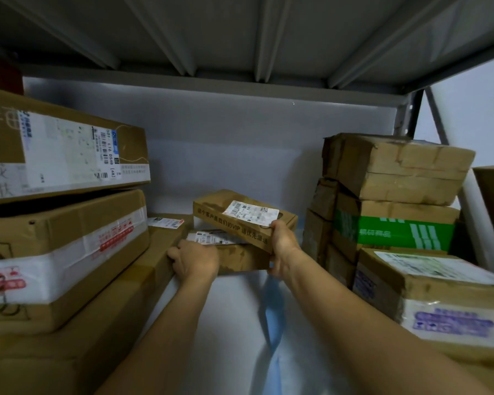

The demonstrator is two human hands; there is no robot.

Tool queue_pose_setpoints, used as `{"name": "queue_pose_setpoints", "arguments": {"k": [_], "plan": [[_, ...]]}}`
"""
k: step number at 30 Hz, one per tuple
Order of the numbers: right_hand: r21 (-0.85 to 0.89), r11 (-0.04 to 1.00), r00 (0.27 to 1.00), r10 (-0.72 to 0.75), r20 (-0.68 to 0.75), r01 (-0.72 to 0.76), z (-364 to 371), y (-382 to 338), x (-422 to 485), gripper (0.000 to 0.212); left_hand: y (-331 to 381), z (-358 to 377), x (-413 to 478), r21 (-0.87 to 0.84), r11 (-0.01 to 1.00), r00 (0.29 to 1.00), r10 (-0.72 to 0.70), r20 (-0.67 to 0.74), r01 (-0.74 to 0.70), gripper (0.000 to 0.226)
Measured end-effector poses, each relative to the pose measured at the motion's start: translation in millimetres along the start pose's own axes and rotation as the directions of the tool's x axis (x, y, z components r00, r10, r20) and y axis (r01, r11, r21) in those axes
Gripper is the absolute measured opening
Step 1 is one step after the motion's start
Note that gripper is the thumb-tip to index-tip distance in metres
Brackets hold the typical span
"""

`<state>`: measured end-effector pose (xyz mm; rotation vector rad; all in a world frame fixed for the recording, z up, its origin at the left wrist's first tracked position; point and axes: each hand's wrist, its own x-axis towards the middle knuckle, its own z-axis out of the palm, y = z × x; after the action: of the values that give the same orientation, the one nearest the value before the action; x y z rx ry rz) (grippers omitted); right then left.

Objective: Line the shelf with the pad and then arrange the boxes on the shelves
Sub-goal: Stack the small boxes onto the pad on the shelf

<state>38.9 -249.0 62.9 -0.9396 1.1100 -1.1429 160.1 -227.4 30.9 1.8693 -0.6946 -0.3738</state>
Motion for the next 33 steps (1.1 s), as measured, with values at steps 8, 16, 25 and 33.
{"name": "queue_pose_setpoints", "arguments": {"k": [8,16,25,33], "plan": [[0.038,0.995,0.993,-0.092,0.071,0.090,-18,-18,-66,0.040,10,-49,-58,-0.009,0.996,0.988,0.087,-0.130,-0.089,0.040],[0.056,0.994,0.979,-0.100,0.180,0.091,-42,-23,-129,0.038,10,-97,-117,-0.688,0.725,0.998,0.060,0.001,-0.043,0.047],[0.020,0.974,0.955,-0.225,0.192,0.226,-57,-40,-181,0.034,9,-128,-150,-0.829,0.557,0.995,0.039,0.095,0.057,0.045],[-0.040,0.939,0.933,-0.334,0.131,0.342,-97,-69,-221,0.026,30,-134,-172,-0.801,0.592,0.941,0.215,0.262,0.088,0.040]]}}
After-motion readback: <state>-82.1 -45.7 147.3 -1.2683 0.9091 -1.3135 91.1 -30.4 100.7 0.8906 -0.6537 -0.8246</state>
